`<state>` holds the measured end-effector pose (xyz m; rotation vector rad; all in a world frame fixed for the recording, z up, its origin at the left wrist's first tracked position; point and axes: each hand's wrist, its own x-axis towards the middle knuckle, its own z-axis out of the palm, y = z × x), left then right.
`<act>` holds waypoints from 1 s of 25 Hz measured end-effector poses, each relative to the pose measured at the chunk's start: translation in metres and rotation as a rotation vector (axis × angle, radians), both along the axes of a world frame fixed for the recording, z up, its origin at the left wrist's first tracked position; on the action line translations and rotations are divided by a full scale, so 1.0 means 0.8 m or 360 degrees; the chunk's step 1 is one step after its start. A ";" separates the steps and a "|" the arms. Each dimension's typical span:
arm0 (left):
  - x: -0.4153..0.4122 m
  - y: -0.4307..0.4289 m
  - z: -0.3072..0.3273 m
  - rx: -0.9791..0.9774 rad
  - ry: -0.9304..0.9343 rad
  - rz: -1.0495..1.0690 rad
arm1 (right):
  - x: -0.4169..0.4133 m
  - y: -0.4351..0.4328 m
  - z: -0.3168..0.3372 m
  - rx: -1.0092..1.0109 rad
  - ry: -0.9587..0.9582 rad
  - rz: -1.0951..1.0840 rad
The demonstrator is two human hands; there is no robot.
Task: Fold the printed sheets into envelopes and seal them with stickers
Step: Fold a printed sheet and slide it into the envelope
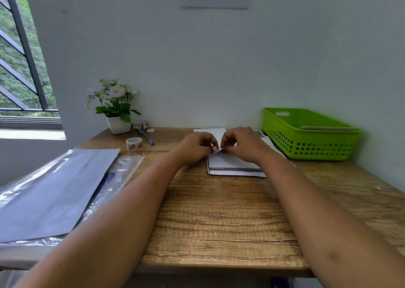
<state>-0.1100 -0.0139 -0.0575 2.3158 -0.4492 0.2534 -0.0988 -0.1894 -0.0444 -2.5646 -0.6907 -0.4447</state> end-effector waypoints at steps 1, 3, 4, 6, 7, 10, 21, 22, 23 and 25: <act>-0.001 0.000 0.002 0.0208 -0.0138 0.0004 | 0.000 0.000 0.000 0.0035 -0.0034 0.0010; -0.002 -0.001 0.007 0.0546 -0.0412 0.0063 | -0.002 0.001 0.000 0.0093 -0.0110 0.0008; -0.002 -0.001 0.009 0.0642 -0.0521 0.0144 | -0.002 0.001 0.000 0.0123 -0.0150 0.0009; -0.004 -0.001 0.010 0.0745 -0.0697 0.0329 | -0.002 0.002 0.001 0.0178 -0.0203 0.0022; -0.003 -0.001 0.010 0.0759 -0.0764 0.0375 | -0.001 0.001 0.002 0.0220 -0.0203 0.0024; -0.007 -0.002 0.014 0.0663 -0.0832 0.0415 | 0.005 -0.009 0.007 0.0421 -0.0185 -0.0033; -0.009 -0.004 0.019 0.0861 -0.1199 0.0475 | 0.003 -0.015 0.021 0.0584 -0.0409 0.0063; -0.009 -0.007 0.020 0.0818 -0.1229 0.0489 | 0.001 -0.014 0.022 0.0588 -0.0416 0.0078; -0.009 -0.010 0.020 0.0748 -0.1231 0.0504 | 0.000 -0.012 0.024 0.0622 -0.0419 0.0086; -0.008 -0.010 0.024 0.0523 -0.1185 0.0512 | -0.003 -0.011 0.029 0.0797 -0.0471 0.0060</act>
